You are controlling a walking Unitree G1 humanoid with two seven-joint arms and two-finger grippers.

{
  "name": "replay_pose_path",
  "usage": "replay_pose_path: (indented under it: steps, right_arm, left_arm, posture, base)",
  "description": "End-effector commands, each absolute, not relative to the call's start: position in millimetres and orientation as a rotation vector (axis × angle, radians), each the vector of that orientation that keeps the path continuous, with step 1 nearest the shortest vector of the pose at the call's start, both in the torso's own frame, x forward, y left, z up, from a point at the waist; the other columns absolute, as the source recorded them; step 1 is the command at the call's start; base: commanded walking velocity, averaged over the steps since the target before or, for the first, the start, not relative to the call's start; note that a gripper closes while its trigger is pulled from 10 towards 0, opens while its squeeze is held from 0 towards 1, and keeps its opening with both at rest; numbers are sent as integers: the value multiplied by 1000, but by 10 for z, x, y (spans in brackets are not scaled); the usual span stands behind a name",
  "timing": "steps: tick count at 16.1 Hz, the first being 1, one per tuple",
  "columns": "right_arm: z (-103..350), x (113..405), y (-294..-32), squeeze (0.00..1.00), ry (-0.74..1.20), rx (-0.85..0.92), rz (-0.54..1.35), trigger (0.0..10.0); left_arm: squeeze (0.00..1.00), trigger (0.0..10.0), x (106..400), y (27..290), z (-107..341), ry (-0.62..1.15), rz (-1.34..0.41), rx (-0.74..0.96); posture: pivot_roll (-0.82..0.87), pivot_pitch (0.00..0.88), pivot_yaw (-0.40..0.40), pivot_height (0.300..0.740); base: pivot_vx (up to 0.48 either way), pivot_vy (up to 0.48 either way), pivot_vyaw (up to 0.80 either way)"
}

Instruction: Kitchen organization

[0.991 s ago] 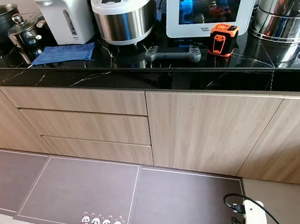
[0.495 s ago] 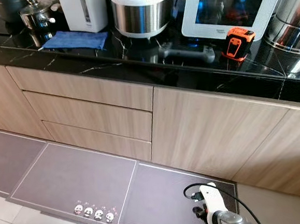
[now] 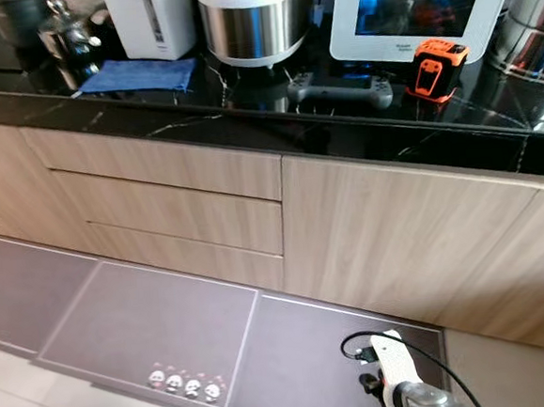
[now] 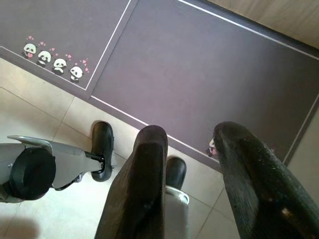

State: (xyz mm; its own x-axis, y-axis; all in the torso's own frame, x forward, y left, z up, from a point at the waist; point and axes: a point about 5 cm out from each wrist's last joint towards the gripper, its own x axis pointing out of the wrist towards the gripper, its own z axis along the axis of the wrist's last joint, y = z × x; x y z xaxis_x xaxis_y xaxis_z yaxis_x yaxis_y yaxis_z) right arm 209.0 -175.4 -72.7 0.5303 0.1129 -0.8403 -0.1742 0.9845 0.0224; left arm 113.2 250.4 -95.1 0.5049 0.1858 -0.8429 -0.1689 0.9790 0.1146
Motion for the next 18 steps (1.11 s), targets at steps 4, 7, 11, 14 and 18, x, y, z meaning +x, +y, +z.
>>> replay_pose_path:
  steps: [4,7,11,14,18]
  right_arm:
    - [-693,2117,-1900,0,974,-57,120,10000]
    - [-664,2129,-2032,0,952,-43,69,10000]
    - [-754,1930,-2132,0,995,-36,29,10000]
    - [-741,1962,-2114,0,990,-55,38,10000]
    - [-680,2043,-2184,0,956,-74,38,10000]
  left_arm:
    - [0,10000,1377,2352,-914,982,124,42]
    - [0,10000,1419,2212,-930,982,53,64]
    - [0,10000,1653,2287,-818,924,25,130]
    - [0,10000,1829,2296,-725,842,63,144]
    - [0,10000,1853,2191,-720,784,122,90]
  posture:
    - [-37,22,42,740]
    - [-104,19,108,740]
    - [-111,0,117,740]
    - [-127,0,62,740]
    - [-79,0,46,740]
  base:
    - [0,0,0]
    - [0,0,0]
    - [0,0,0]
    - [0,0,0]
    - [0,0,0]
